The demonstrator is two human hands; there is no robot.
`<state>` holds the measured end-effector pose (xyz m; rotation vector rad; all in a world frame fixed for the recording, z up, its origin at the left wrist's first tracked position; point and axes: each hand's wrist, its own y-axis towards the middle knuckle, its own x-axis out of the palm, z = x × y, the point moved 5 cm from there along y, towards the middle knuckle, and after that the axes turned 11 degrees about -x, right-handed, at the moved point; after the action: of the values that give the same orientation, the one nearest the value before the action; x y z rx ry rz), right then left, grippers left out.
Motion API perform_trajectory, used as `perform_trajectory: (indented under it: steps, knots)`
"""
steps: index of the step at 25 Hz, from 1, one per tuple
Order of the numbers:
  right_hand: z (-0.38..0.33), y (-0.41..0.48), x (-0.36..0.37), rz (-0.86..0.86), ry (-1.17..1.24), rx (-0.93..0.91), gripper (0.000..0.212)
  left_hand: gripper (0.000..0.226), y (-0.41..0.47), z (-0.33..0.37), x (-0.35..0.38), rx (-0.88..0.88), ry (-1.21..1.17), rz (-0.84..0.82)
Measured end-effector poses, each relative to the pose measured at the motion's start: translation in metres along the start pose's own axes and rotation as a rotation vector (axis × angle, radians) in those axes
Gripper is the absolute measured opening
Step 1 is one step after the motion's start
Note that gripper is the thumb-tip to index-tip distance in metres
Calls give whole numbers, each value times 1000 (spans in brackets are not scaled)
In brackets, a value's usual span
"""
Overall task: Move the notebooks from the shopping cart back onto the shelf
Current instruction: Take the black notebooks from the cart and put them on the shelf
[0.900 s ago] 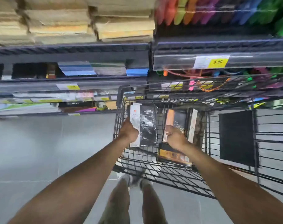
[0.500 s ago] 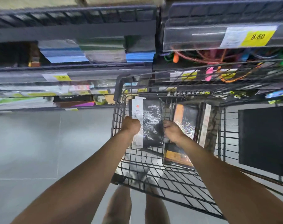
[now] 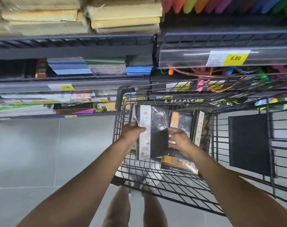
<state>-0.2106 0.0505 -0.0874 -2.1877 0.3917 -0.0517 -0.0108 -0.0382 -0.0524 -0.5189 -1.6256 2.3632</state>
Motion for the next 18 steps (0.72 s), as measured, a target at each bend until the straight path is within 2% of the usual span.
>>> perform_trajectory:
  steps: [2,6,10,14,18]
  knots:
    - [-6,-14,-7,-13,70,-13,48,54,-18,6,2,49,5,-51]
    - [-25,-43,-12,-45,169,-51,55,61,-61,29,2,199,33,-81]
    - [-57,-71,-18,-94,180,-109,52,54,-109,54,-13,329,54,-114]
    - [-73,-79,-18,-108,134,-113,47,52,-142,64,-50,391,28,-94]
    - [-71,-70,-12,-106,-4,-82,43,51,-161,54,-108,391,-74,0]
